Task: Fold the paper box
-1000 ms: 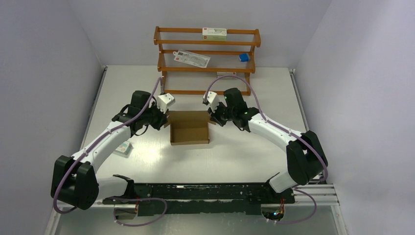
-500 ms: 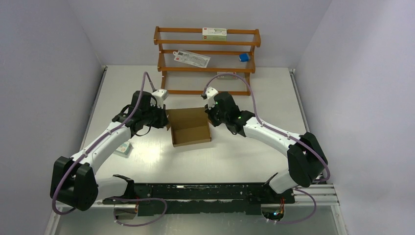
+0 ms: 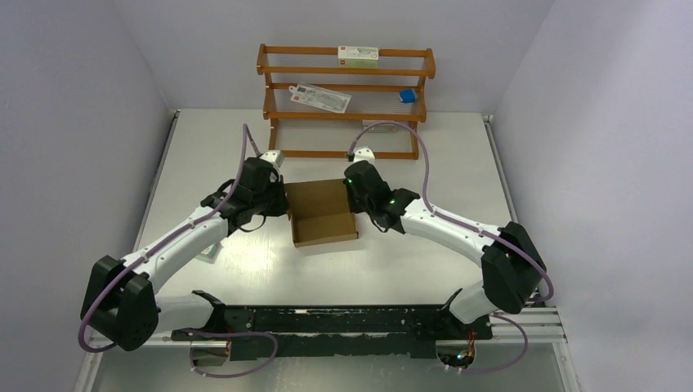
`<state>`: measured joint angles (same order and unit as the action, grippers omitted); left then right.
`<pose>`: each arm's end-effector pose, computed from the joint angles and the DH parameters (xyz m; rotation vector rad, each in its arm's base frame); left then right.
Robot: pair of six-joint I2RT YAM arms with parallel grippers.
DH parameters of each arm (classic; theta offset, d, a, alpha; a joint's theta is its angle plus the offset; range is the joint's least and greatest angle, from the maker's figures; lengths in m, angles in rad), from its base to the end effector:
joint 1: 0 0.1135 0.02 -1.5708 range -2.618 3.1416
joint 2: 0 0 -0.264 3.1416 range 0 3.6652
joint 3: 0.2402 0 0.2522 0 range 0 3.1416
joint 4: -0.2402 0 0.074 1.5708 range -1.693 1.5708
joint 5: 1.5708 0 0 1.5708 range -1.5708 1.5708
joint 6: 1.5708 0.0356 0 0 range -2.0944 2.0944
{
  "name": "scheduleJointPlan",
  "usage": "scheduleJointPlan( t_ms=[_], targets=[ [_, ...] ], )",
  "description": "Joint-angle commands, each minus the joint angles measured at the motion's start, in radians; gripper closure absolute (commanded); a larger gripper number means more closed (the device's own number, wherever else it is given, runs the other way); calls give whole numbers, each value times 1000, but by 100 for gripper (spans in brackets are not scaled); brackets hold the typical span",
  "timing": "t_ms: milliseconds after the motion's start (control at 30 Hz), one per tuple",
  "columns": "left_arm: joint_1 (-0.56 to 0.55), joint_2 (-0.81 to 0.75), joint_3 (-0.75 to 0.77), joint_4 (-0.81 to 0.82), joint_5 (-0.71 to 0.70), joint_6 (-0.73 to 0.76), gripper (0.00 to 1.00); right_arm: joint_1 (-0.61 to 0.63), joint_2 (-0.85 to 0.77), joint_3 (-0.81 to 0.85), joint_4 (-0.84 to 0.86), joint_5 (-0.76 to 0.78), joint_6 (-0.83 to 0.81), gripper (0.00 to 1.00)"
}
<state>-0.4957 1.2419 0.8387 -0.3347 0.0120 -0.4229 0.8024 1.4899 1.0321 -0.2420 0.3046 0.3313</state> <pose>0.2326 -0.1263 0.2487 0.0921 2.3556 -0.4749 0.2353 0.2281 0.2527 -0.3673 2.2159 0.2697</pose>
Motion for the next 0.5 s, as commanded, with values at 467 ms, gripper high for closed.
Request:
scheduleJointPlan(
  t_ms=[467],
  targets=[
    [-155, 21, -43, 128, -179, -202, 89, 153, -9, -54, 5, 360, 391, 100]
  ],
)
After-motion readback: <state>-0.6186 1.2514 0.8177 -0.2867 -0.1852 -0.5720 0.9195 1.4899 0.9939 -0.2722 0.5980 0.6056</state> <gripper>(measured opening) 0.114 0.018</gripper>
